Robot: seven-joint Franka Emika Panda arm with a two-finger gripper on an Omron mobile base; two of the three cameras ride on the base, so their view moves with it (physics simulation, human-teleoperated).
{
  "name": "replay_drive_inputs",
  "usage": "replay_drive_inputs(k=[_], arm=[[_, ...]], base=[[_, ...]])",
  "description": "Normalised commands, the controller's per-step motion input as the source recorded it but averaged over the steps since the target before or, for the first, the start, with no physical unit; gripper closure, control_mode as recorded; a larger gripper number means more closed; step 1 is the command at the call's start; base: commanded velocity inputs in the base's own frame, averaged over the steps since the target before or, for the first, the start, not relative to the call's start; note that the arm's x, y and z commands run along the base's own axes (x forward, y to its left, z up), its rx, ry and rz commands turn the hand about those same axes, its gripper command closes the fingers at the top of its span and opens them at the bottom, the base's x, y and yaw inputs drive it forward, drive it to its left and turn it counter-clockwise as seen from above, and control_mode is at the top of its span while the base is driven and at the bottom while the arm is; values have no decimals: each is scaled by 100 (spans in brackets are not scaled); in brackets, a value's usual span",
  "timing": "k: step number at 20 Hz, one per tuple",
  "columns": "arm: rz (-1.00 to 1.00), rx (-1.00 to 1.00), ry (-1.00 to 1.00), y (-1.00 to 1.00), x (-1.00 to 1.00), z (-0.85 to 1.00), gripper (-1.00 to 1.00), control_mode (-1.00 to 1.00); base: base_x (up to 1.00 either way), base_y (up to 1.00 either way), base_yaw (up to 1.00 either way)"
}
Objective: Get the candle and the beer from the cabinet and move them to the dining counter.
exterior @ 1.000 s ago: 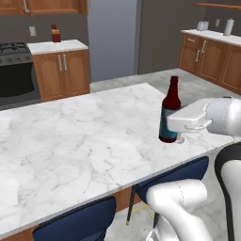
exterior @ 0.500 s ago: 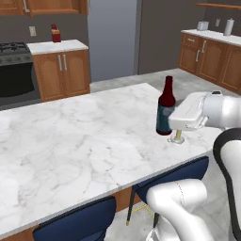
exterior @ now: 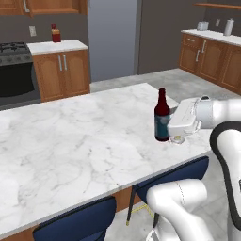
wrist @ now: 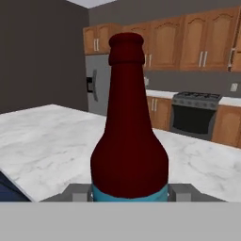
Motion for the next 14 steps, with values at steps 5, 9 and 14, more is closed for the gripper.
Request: replay_drive_inputs(k=[5, 9, 14], arm=[[1, 1, -1, 19, 38, -55, 100, -100], [3, 7, -4, 30, 35, -55, 100, -100], [6, 8, -5, 17, 21, -48, 100, -100]], base=[[0, 0, 0], [0, 0, 0], [0, 0, 0]])
